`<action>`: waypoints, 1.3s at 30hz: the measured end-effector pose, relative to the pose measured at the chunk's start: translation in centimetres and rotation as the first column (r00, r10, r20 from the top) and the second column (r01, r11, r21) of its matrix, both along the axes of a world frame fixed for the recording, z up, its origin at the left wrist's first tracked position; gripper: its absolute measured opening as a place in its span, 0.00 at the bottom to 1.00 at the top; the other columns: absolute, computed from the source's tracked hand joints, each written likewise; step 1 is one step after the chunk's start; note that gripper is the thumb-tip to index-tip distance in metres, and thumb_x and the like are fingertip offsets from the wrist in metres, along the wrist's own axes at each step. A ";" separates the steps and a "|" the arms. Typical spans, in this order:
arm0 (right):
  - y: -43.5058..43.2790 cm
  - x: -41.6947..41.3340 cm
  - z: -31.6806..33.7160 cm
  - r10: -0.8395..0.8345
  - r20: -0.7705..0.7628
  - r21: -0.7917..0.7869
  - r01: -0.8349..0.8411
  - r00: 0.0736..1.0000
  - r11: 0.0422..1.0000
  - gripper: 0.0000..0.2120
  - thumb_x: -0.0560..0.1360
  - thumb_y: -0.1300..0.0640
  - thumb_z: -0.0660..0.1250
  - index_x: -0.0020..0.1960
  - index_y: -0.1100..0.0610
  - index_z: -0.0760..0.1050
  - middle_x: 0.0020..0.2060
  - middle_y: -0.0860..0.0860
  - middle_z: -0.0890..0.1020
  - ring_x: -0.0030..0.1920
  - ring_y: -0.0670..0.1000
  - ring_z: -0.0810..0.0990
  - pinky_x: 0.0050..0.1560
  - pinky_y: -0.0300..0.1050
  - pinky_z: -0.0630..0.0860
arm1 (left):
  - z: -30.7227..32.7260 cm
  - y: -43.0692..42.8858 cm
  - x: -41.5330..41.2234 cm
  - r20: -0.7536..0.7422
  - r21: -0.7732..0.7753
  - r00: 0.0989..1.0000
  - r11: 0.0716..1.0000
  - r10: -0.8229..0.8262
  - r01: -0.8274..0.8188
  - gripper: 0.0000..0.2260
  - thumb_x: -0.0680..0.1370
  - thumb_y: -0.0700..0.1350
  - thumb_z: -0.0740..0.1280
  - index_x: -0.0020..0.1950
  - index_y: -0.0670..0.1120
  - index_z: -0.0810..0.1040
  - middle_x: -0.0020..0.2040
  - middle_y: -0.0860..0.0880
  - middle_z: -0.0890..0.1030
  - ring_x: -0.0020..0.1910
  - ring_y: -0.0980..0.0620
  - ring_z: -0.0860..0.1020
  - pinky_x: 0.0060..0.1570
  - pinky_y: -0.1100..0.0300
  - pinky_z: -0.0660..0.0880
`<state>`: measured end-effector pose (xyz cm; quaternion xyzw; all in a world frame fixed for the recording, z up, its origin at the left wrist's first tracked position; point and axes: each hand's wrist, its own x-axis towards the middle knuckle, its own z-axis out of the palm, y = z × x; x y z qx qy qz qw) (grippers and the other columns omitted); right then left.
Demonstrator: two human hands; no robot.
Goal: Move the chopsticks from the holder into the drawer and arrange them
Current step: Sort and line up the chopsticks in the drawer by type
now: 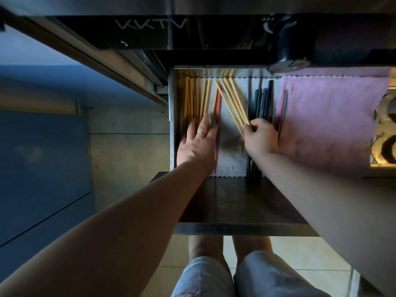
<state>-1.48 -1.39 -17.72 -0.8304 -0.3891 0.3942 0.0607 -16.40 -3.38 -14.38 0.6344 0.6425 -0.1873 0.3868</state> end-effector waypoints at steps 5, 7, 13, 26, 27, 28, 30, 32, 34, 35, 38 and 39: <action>-0.7 -0.7 1.2 0.252 0.307 0.172 -0.314 0.918 0.934 0.15 0.70 0.59 0.69 0.56 0.56 0.74 0.55 0.58 0.76 0.57 0.62 0.74 0.55 0.52 0.71 | -0.6 -0.3 -0.6 -0.071 -0.074 0.993 0.993 -0.095 0.089 0.38 0.77 0.36 0.60 0.79 0.59 0.46 0.77 0.61 0.32 0.78 0.49 0.38 0.69 0.44 0.64; -0.7 -1.4 1.2 0.371 0.273 0.176 -0.425 0.888 0.888 0.09 0.71 0.59 0.67 0.51 0.55 0.76 0.52 0.56 0.77 0.53 0.61 0.76 0.48 0.49 0.71 | -0.5 -0.4 -0.6 -0.087 -0.075 0.991 0.992 -0.104 0.098 0.38 0.78 0.36 0.60 0.79 0.58 0.45 0.77 0.61 0.32 0.78 0.48 0.39 0.67 0.44 0.66; 0.3 -4.2 0.6 0.466 0.078 -0.052 -0.463 0.881 0.885 0.09 0.77 0.51 0.65 0.54 0.55 0.76 0.51 0.54 0.81 0.51 0.58 0.80 0.44 0.43 0.71 | -0.3 -0.7 -0.3 -0.099 -0.098 0.991 0.992 -0.085 0.075 0.38 0.79 0.40 0.61 0.80 0.57 0.41 0.77 0.60 0.32 0.78 0.48 0.41 0.68 0.44 0.65; 1.1 -4.5 0.8 0.329 0.137 -0.209 -0.297 0.935 0.932 0.12 0.72 0.48 0.66 0.46 0.56 0.79 0.42 0.53 0.82 0.47 0.58 0.82 0.39 0.42 0.70 | -0.8 -0.7 -0.5 -0.104 -0.097 0.991 0.993 -0.081 0.071 0.38 0.79 0.37 0.61 0.80 0.56 0.42 0.76 0.61 0.30 0.78 0.49 0.42 0.67 0.43 0.66; 1.1 -4.1 1.3 0.306 0.097 -0.189 -0.285 0.947 0.940 0.11 0.71 0.49 0.65 0.45 0.56 0.79 0.40 0.52 0.80 0.45 0.57 0.81 0.40 0.42 0.70 | -0.8 -0.7 -0.5 -0.105 -0.098 0.991 0.993 -0.082 0.072 0.38 0.79 0.37 0.61 0.80 0.56 0.43 0.76 0.61 0.30 0.78 0.49 0.42 0.67 0.43 0.67; 1.0 -3.6 1.9 0.281 0.054 -0.163 -0.270 0.958 0.949 0.11 0.71 0.49 0.64 0.44 0.56 0.78 0.40 0.52 0.80 0.44 0.56 0.79 0.40 0.42 0.70 | -0.7 -0.7 -0.5 -0.104 -0.098 0.991 0.992 -0.084 0.073 0.37 0.78 0.37 0.61 0.80 0.56 0.44 0.76 0.61 0.30 0.78 0.49 0.42 0.67 0.43 0.67; 0.5 -2.3 3.3 0.255 -0.023 -0.084 -0.256 0.967 0.963 0.09 0.72 0.50 0.65 0.44 0.55 0.78 0.40 0.51 0.80 0.43 0.55 0.77 0.41 0.42 0.71 | -0.6 -0.8 -0.4 -0.107 -0.094 0.990 0.993 -0.087 0.077 0.36 0.78 0.36 0.60 0.80 0.56 0.46 0.76 0.61 0.31 0.78 0.49 0.42 0.67 0.44 0.67; -0.2 -0.6 4.4 0.272 -0.070 0.010 -0.272 0.960 0.962 0.07 0.72 0.53 0.66 0.44 0.57 0.79 0.37 0.51 0.79 0.40 0.53 0.76 0.38 0.40 0.69 | -0.6 -0.8 -0.3 -0.119 -0.094 0.989 0.993 -0.084 0.073 0.36 0.78 0.36 0.60 0.80 0.56 0.47 0.77 0.61 0.31 0.78 0.48 0.43 0.67 0.44 0.67; -0.8 1.4 4.6 0.264 -0.061 0.089 -0.258 0.963 0.962 0.05 0.72 0.56 0.67 0.42 0.58 0.79 0.34 0.50 0.78 0.37 0.52 0.76 0.36 0.39 0.65 | -0.7 -0.8 0.1 -0.143 -0.093 0.987 0.994 -0.077 0.064 0.36 0.78 0.37 0.60 0.80 0.56 0.47 0.77 0.60 0.31 0.78 0.47 0.44 0.67 0.44 0.67; -0.9 2.5 4.6 0.237 -0.052 0.101 -0.231 0.970 0.968 0.04 0.72 0.57 0.67 0.42 0.57 0.78 0.34 0.50 0.78 0.37 0.52 0.76 0.36 0.39 0.64 | -0.7 -0.7 0.3 -0.150 -0.091 0.986 0.994 -0.071 0.058 0.36 0.78 0.37 0.60 0.80 0.56 0.47 0.77 0.60 0.31 0.78 0.46 0.45 0.67 0.44 0.66; -0.8 5.1 3.7 0.161 -0.004 0.061 -0.160 0.987 0.985 0.04 0.73 0.60 0.66 0.44 0.58 0.79 0.38 0.53 0.81 0.39 0.50 0.76 0.39 0.38 0.65 | -0.8 -0.8 1.2 -0.152 -0.080 0.988 0.996 -0.042 0.030 0.35 0.78 0.37 0.60 0.80 0.54 0.48 0.78 0.57 0.32 0.78 0.43 0.46 0.70 0.44 0.63; -0.6 5.8 3.2 0.151 0.015 0.046 -0.152 0.988 0.987 0.05 0.74 0.61 0.66 0.45 0.59 0.80 0.40 0.55 0.82 0.40 0.50 0.76 0.39 0.37 0.65 | -0.8 -0.9 1.4 -0.155 -0.072 0.988 0.997 -0.027 0.016 0.35 0.78 0.38 0.60 0.80 0.54 0.48 0.78 0.57 0.32 0.78 0.43 0.47 0.71 0.44 0.62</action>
